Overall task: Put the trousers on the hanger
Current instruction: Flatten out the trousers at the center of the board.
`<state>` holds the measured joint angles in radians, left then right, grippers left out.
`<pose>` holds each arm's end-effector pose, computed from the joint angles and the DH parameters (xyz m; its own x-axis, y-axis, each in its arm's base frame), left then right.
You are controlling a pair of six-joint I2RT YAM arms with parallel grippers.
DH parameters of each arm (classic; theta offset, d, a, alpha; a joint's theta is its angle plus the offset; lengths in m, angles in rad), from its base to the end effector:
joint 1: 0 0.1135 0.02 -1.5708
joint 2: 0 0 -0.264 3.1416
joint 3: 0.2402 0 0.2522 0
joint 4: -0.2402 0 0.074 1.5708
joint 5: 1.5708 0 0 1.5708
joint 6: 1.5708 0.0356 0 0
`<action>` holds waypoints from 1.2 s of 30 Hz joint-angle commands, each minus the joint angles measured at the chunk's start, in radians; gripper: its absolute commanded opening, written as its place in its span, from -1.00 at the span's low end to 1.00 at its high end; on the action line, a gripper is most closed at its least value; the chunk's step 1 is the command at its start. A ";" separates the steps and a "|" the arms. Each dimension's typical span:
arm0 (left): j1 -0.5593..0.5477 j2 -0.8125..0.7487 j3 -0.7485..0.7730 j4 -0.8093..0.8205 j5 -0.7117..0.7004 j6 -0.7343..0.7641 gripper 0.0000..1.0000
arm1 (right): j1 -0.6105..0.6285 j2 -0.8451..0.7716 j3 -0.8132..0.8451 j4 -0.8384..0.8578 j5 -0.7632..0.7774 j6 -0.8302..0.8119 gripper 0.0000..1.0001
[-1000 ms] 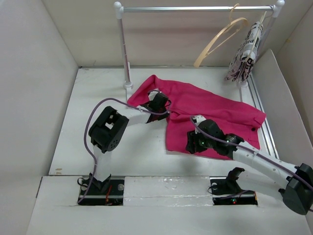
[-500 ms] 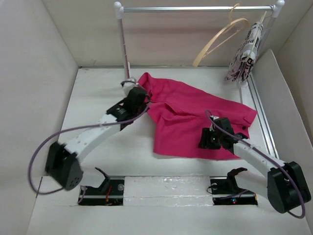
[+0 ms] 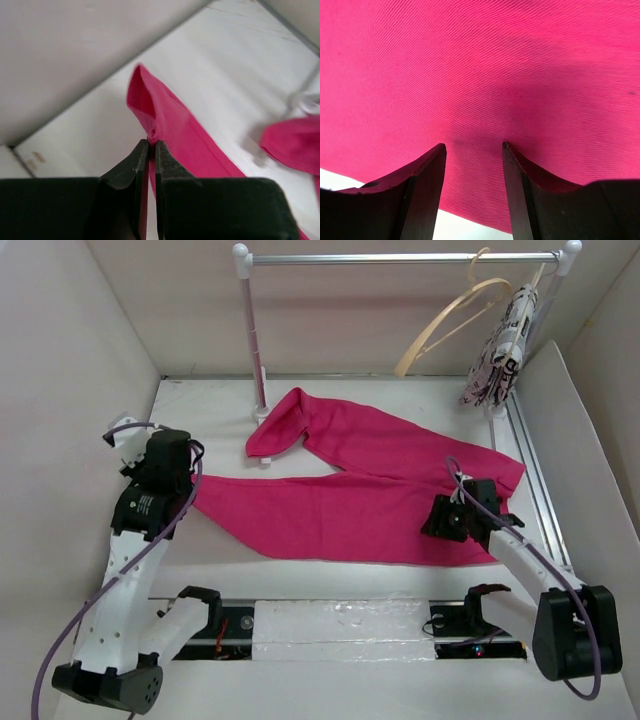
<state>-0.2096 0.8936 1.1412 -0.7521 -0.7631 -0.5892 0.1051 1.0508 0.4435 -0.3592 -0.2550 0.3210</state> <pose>0.1662 -0.0102 0.3892 -0.1478 -0.3791 -0.9135 -0.6297 0.7483 -0.2087 0.1839 0.0284 0.1628 -0.8536 0.2170 -0.4737 0.0266 0.9261 0.3762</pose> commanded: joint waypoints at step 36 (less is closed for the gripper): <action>0.035 0.614 -0.124 0.761 0.728 -0.274 0.40 | -0.005 0.021 0.152 -0.057 -0.182 -0.286 0.05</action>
<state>-0.1810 1.4460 0.9482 -0.1207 -0.0986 -0.8490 0.0692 1.0603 0.5556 -0.4587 -0.4145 0.0475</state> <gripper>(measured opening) 0.705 0.517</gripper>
